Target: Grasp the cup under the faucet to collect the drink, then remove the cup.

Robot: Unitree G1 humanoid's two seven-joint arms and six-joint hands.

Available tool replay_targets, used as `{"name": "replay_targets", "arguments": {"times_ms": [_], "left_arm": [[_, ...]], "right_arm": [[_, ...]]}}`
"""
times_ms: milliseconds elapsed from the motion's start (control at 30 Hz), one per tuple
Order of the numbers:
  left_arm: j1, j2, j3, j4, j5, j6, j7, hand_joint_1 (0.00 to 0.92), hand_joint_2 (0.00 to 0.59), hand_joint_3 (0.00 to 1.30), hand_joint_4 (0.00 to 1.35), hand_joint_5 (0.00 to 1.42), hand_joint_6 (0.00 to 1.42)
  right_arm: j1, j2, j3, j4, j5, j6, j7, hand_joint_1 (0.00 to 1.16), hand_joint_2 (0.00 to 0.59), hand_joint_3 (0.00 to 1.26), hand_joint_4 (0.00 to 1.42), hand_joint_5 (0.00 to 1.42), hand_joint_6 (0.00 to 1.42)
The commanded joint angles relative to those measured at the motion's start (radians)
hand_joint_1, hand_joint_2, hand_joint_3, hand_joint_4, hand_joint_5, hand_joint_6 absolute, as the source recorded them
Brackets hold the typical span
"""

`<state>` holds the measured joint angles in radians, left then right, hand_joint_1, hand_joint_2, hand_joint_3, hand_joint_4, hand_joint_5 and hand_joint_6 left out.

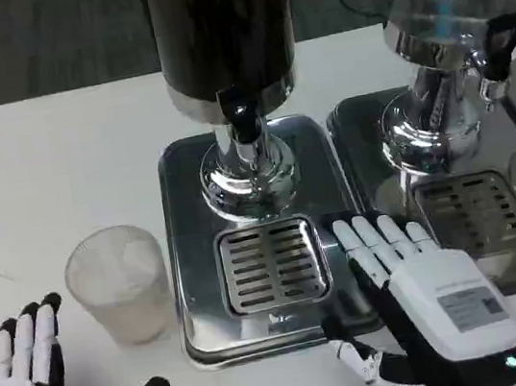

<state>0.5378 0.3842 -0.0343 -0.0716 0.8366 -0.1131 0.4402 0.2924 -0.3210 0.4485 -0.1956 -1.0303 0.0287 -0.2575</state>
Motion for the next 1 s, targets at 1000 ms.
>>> {"name": "replay_targets", "arguments": {"times_ms": [1000], "left_arm": [[-0.187, 0.091, 0.129, 0.193, -0.311, -0.256, -0.058, 0.000, 0.001, 0.00, 0.00, 0.00, 0.00]], "right_arm": [[-0.025, 0.051, 0.026, 0.032, -0.025, 0.036, 0.000, 0.36, 0.424, 0.00, 0.00, 0.00, 0.00]]}}
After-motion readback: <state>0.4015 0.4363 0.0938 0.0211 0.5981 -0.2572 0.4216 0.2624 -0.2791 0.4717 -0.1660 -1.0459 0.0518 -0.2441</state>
